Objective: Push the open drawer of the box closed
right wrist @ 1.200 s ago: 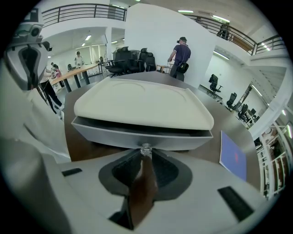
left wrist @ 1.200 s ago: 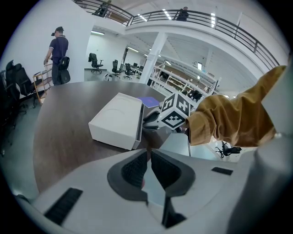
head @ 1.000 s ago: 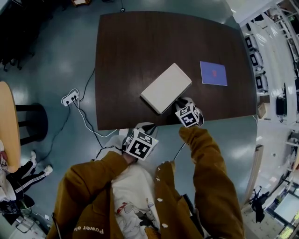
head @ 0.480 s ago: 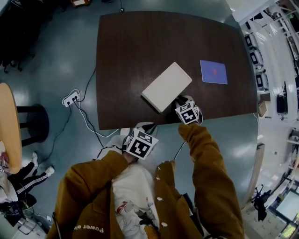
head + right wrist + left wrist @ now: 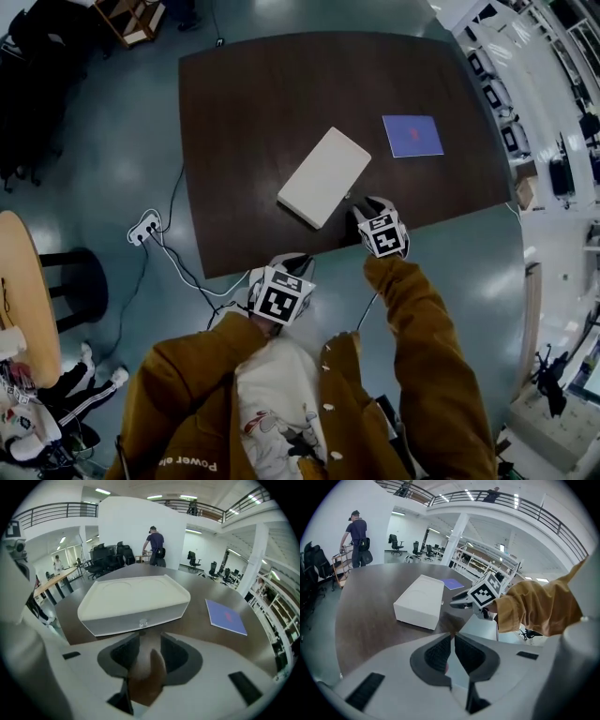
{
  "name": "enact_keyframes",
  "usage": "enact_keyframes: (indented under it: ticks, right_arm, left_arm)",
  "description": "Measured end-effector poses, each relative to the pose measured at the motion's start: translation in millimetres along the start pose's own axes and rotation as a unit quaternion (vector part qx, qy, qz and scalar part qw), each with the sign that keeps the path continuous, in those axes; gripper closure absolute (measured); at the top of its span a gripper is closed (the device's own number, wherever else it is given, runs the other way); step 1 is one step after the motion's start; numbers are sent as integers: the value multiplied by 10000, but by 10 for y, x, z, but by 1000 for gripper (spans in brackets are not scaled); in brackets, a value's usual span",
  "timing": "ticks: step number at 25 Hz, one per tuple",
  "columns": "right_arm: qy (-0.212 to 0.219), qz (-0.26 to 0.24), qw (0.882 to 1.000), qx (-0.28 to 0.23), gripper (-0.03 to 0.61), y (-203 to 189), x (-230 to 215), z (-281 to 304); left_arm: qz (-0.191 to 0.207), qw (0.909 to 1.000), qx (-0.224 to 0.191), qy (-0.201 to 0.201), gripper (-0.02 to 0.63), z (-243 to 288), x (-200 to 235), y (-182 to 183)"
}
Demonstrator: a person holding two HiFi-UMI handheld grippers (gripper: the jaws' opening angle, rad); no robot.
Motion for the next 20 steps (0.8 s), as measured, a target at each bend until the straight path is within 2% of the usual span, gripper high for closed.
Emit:
enact_keyframes:
  ticks: [6,12,17,20]
  right_arm:
    - [-254,493,9962,-668,434,47,129,-542]
    - [-332,929,9850,-1415,451,146,418,-1127]
    - [-382,1508,9693,-1906,487,190,714,-1583]
    - [-306,1946,9521,-2338,506,256,966,-1878]
  left_arm:
    - [32,9998,-172,5,581,-149,54,10]
    - [156,9987,-481,-91,589,-412,79,77]
    - [507,9961,-708,-144,600,-653,57,138]
    - [465,9954,-817,-190,603,-796,52,144]
Point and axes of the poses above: the fingertips, and each gripper's own axes: z forward along the fingers, x to its left, y out of its top, the point moved 7 cm from there along -z, backward along the fingers, and after that the axes turned 9 degrees about z, right-handed, at the moved point
